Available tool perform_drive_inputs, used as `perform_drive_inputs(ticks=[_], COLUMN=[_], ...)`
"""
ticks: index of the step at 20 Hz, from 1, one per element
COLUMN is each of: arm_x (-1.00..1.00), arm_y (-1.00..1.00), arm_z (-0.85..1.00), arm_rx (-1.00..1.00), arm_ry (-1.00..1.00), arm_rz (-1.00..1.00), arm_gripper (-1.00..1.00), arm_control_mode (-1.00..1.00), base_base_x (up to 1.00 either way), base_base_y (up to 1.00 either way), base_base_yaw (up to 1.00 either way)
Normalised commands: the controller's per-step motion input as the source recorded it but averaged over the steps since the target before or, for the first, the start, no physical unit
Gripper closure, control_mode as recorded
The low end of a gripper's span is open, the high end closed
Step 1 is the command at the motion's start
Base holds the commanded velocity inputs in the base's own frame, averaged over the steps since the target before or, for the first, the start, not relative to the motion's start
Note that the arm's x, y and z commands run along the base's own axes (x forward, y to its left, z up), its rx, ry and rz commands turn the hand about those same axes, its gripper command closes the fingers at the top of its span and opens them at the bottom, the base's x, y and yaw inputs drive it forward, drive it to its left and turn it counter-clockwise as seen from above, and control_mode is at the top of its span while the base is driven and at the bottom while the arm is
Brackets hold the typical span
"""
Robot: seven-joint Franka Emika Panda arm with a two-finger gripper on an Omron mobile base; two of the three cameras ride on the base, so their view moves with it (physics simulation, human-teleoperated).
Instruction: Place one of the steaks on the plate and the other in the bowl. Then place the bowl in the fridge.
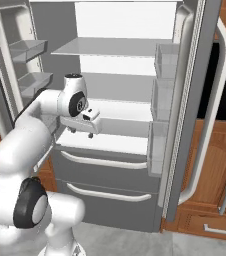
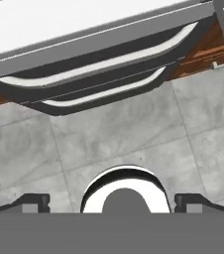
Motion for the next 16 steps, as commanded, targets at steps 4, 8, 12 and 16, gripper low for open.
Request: perform_drive_inputs(ticks=[4, 8, 12, 16], arm_x=[-0.73, -0.93, -0.58, -0.07], arm_y=[-0.12, 0.0, 0.02, 0.16], arm_z=[-0.21, 0.0, 0.03, -0.04], arm_rx=[-0.21, 0.0, 0.0, 0.15], arm_ry=[-0.08, -0.01, 0.0, 0.02], arm_rz=[0.1, 0.14, 0.06, 0.12], arm_gripper=[-1.0, -1.0, -1.0, -1.0], arm_control_mode=[-1.0, -1.0, -1.0, -1.0], base_base_x=[0.0, 0.0, 0.0, 0.0], base_base_y=[0.0, 0.0, 0.0, 0.0], base_base_yaw=[0.0, 0.0, 0.0, 0.0])
